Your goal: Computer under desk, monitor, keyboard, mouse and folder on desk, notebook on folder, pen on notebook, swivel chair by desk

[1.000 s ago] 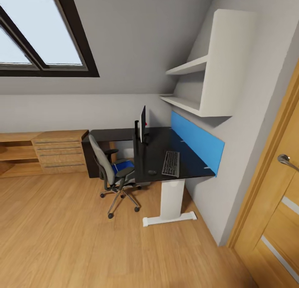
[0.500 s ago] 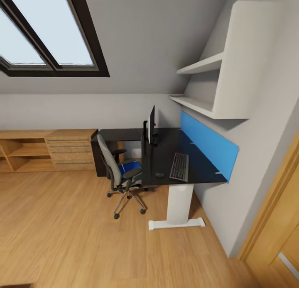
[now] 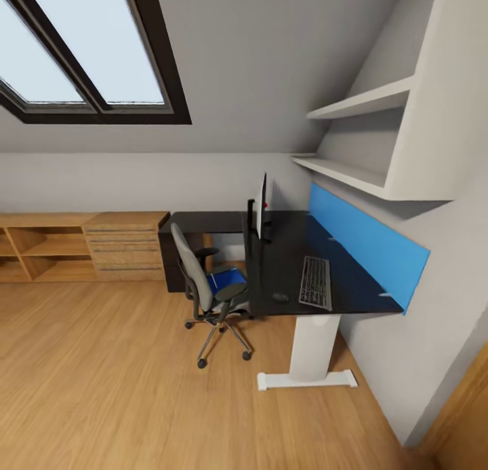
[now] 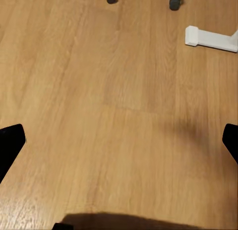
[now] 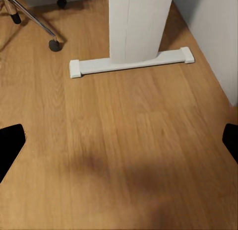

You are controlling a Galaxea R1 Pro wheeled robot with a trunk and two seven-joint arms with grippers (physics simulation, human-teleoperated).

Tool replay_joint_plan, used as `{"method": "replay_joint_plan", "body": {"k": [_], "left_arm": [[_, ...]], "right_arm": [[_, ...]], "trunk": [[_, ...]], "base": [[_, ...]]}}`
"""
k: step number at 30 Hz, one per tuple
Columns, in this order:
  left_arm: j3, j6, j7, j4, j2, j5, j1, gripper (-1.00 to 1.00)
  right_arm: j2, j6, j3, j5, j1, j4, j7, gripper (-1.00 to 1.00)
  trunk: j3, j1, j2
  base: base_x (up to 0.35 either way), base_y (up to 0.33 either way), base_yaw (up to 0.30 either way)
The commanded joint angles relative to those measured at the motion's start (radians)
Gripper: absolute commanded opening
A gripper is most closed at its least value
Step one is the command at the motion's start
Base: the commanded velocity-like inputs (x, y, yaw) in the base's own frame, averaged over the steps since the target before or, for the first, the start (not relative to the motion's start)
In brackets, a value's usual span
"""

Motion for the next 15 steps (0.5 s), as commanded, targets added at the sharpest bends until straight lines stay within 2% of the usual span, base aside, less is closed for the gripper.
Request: {"method": "replay_joint_plan", "body": {"k": [1, 7, 15], "left_arm": [[0.000, -0.001, 0.001, -0.001, 0.000, 0.003, 0.000, 1.00], [0.000, -0.001, 0.001, 0.001, -0.001, 0.003, 0.000, 1.00], [0.000, -0.001, 0.001, 0.005, -0.001, 0.003, 0.000, 1.00]], "right_arm": [[0.000, -0.002, 0.003, 0.000, -0.001, 0.001, -0.006, 1.00], [0.001, -0.002, 0.004, 0.000, -0.001, 0.001, -0.006, 1.00], [0.001, -0.002, 0.004, 0.000, -0.001, 0.001, -0.006, 1.00]], "trunk": [[-0.001, 0.001, -0.001], [-0.001, 0.001, -0.001], [-0.001, 0.001, -0.001]], "base": [[0.258, 0.250, 0.001], [0.269, 0.225, 0.000], [0.320, 0.044, 0.000]]}}
